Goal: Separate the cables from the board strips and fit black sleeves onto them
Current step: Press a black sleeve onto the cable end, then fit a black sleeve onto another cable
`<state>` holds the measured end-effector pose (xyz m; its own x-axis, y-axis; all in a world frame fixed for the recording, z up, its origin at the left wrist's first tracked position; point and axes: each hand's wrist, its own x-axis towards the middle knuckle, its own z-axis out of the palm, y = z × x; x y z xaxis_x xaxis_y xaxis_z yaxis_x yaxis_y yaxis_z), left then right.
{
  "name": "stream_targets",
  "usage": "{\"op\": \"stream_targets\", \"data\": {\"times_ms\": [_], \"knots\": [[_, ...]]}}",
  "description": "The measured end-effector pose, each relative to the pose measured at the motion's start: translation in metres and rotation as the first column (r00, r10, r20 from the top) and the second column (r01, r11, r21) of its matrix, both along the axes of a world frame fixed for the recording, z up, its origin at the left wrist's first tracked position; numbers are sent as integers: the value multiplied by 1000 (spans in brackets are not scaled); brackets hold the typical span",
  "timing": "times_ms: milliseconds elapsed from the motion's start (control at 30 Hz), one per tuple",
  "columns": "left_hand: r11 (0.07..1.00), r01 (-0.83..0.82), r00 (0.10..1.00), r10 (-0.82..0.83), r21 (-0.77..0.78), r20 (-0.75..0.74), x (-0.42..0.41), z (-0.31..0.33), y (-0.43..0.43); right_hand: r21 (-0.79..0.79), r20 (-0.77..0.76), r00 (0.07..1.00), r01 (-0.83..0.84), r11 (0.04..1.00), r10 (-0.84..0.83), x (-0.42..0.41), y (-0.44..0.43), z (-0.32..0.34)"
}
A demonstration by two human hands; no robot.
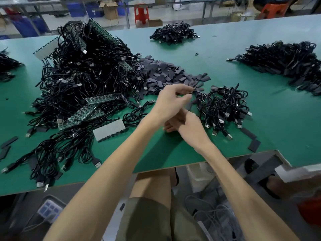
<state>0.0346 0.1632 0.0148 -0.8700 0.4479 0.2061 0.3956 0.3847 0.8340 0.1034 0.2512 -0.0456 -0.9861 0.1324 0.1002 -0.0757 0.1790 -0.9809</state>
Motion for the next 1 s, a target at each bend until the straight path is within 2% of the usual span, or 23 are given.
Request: {"op": "stream_targets", "data": {"times_ms": [100,167,267,433,500,533,733,900,1000], "knots": [[994,-75,997,73,-75,-34,-2,0,-41,-23,0,1000,10,1000,-10,0,1,-2],[976,-115,990,97,-184,-104,-2,-2,-70,13,-23,1000,13,1000,-13,1,2,-2],[909,-203,974,148,-364,-174,-2,-5,-106,2,-41,999,4,1000,-4,2,2,-2],[784,-359,932,280,-506,-228,3,-12,-143,-3,-30,1000,-1,1000,1,3,4,-2],[720,-379,925,323,-581,-202,6,-16,-152,-1,-33,999,-4,1000,4,3,4,-2],[710,-373,924,340,-597,-174,8,-19,-153,-1,-34,999,-3,1000,3,2,4,-2],[781,-338,938,326,-525,-119,23,-31,-152,-9,-32,999,-15,1000,15,3,4,-3],[664,-470,878,420,-581,-230,26,-34,-164,-9,-36,999,-18,1000,18,3,6,-4],[707,-480,875,424,-519,-232,27,-36,-167,-7,-33,999,-22,1000,22,3,6,-3]]}}
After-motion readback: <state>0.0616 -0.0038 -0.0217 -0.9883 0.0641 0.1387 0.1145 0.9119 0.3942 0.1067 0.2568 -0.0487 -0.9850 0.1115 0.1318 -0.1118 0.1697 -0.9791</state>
